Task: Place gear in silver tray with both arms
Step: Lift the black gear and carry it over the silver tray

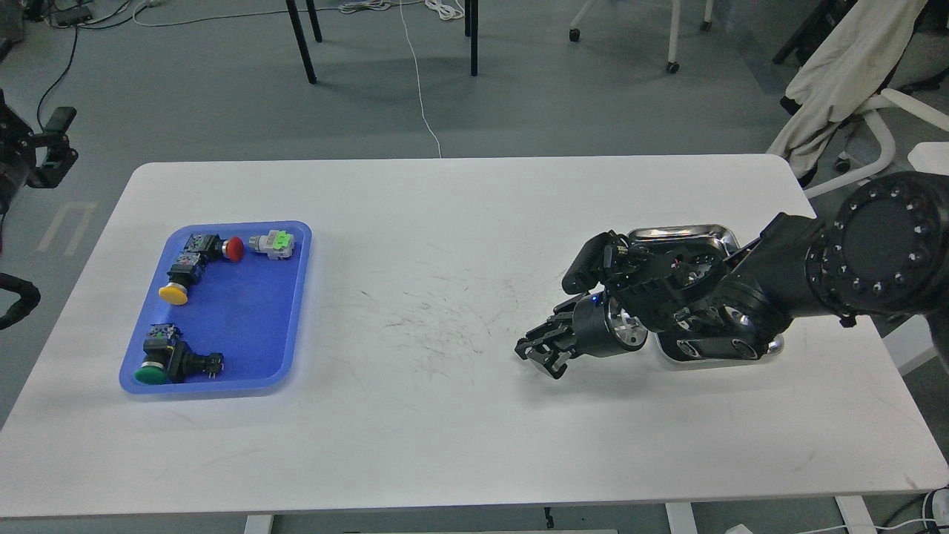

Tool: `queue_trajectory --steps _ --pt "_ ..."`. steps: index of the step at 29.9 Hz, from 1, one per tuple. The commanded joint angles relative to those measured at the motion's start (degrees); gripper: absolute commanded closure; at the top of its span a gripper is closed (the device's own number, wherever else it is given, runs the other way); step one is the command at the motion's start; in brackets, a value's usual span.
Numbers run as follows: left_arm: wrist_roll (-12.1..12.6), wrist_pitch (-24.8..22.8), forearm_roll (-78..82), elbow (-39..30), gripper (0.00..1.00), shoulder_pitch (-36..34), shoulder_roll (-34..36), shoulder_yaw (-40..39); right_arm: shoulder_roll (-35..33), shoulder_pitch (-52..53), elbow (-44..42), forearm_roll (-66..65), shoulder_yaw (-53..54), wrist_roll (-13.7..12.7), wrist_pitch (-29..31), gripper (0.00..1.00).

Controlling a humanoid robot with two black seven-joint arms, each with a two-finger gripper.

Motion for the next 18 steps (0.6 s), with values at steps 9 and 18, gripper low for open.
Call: queue_trajectory --steps 9,18 --pt "0.0 0.0 0.0 -0.09 0.01 0.34 0.11 0.08 0.0 6.53 -2.15 5.62 -3.24 0.0 6.84 0.99" --pt "0.0 0.0 0.0 -0.09 0.01 0.69 0.11 0.08 -9.13 6.27 -4.35 7.03 -5.36 0.0 7.46 0.99"
